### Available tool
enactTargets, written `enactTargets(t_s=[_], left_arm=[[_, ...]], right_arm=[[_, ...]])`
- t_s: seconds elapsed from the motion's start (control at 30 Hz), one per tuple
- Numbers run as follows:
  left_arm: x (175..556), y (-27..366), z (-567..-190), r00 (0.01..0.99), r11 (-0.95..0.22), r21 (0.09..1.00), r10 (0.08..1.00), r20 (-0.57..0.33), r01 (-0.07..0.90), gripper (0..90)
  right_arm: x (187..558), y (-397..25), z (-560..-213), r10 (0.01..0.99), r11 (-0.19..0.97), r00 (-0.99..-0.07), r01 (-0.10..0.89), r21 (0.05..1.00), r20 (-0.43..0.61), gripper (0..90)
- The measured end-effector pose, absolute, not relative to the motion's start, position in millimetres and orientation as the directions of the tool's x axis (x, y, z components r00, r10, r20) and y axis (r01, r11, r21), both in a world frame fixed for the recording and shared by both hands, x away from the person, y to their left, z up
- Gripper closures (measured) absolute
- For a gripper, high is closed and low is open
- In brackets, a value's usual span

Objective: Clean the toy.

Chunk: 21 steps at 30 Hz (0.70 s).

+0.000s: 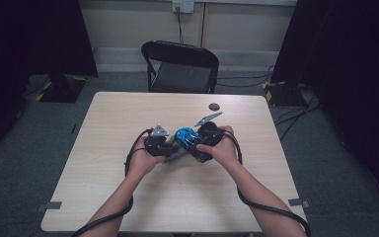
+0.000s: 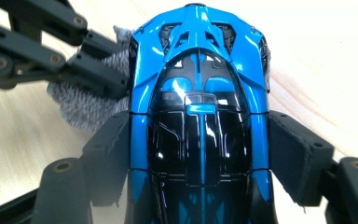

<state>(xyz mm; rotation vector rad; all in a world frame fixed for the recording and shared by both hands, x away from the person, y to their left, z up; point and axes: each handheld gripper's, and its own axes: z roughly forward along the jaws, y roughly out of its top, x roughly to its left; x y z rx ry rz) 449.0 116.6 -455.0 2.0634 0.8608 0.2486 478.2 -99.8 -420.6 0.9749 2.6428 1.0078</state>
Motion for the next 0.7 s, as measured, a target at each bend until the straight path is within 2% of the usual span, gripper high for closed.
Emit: enactTargets(t_s=[0.7], left_arm=[[437.4, 92.4, -460.6, 0.779, -0.425, 0.766, 0.608, -0.153, 0.482, 80.7]], right_arm=[[485.7, -95.1, -422.9, 0.644, 0.557, -0.761, 0.531, 0.638, 0.071, 28.1]])
